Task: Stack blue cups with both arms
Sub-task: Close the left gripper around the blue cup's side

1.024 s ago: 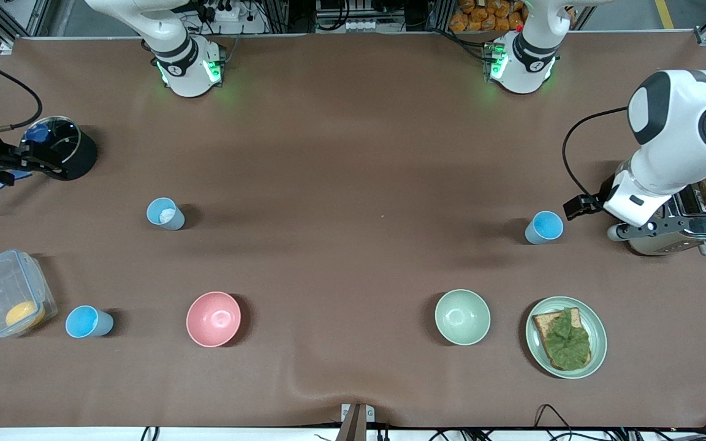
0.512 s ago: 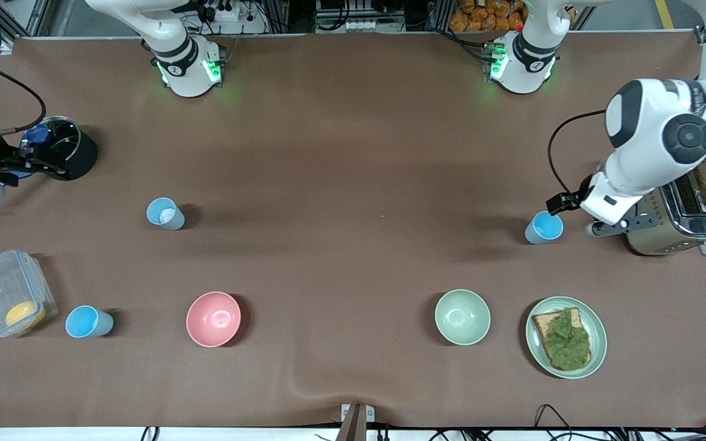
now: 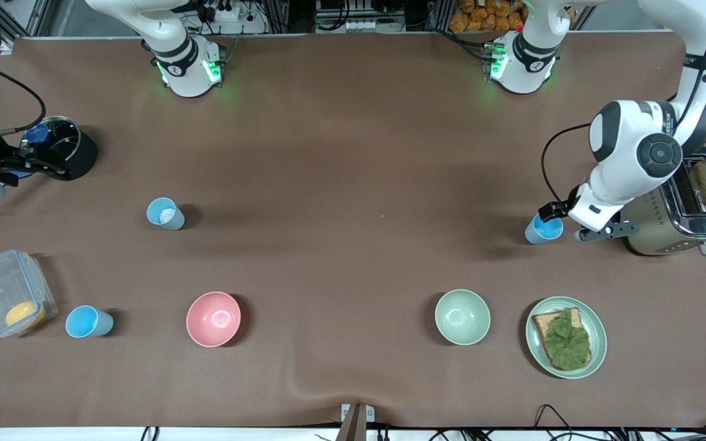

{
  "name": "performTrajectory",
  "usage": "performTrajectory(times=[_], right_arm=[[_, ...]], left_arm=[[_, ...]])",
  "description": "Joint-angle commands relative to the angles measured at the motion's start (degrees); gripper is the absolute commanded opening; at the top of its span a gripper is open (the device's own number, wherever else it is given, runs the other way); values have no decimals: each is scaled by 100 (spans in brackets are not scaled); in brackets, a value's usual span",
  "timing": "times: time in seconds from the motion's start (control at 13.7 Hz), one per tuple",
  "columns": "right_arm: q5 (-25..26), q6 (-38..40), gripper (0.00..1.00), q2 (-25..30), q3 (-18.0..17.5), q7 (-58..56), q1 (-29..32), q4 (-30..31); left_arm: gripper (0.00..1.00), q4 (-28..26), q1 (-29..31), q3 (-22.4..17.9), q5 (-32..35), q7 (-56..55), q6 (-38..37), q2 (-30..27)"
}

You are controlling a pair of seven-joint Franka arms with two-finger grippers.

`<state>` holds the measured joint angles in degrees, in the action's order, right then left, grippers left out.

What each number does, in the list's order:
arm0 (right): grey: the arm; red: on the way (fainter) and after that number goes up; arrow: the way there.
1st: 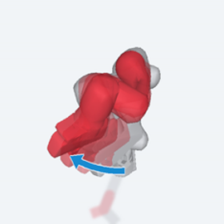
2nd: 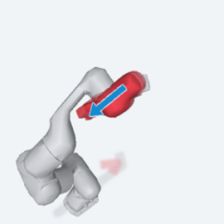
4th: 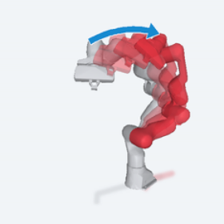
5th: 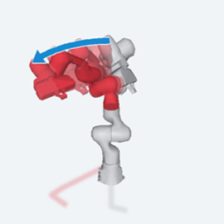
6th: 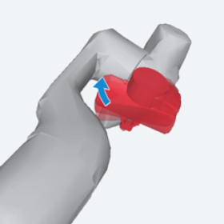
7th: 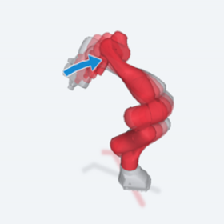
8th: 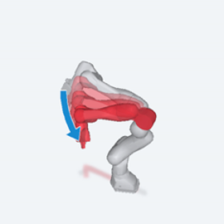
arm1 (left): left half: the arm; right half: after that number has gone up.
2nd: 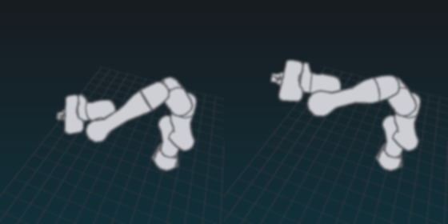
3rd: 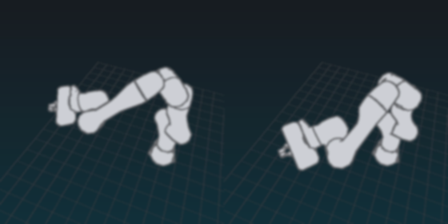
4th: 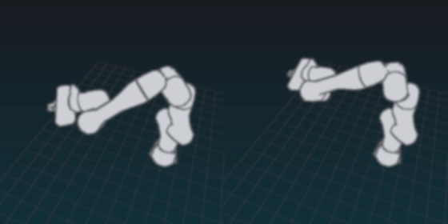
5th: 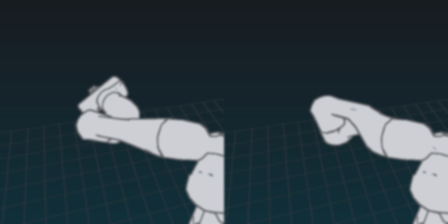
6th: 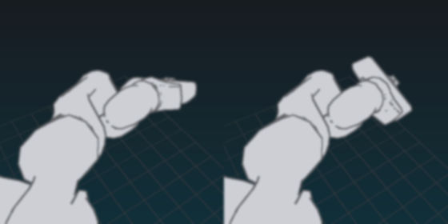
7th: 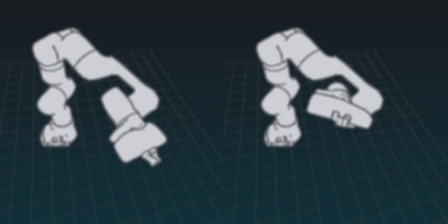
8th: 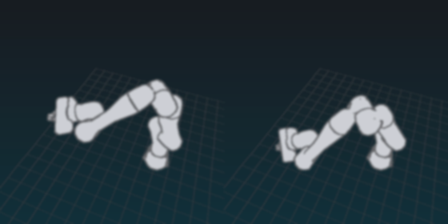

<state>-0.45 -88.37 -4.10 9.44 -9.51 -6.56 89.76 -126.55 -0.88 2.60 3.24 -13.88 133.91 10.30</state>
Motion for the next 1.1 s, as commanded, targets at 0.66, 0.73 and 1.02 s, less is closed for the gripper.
performTrajectory(times=[0.66,0.73,1.02], right_arm=[[36,-40,100,137,-21,19,-12,147],[36,-31,100,137,-21,19,-12,147],[36,-49,100,137,-30,54,-29,173]], left_arm=[[95,-10,184,38,177,-97,487,552],[85,-1,184,38,186,-97,487,587],[0,16,175,38,177,-114,496,666]])
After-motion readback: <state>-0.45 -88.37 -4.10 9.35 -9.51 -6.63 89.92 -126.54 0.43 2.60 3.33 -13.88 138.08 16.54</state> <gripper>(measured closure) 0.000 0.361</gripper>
